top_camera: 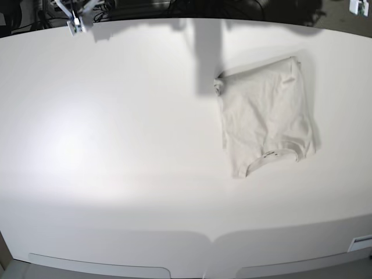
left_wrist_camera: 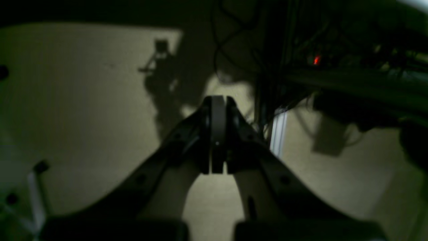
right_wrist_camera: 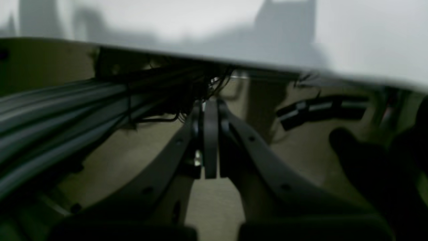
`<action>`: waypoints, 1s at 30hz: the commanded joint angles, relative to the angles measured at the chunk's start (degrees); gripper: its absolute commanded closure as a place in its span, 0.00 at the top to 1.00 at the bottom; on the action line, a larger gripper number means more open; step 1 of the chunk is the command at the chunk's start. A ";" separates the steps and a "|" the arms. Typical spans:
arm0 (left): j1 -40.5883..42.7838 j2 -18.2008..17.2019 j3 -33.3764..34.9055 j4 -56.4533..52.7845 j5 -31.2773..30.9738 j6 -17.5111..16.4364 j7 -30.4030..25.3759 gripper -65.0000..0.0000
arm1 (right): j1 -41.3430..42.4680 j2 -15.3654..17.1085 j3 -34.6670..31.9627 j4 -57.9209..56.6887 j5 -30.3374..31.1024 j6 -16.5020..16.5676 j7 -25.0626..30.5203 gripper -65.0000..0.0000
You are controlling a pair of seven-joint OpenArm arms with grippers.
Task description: Fold the T-shirt properly
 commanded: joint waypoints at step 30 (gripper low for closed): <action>-27.67 4.61 -0.39 -63.21 19.61 -7.98 -26.93 0.00 | 27.61 6.36 0.02 -81.05 -16.33 2.32 33.11 0.00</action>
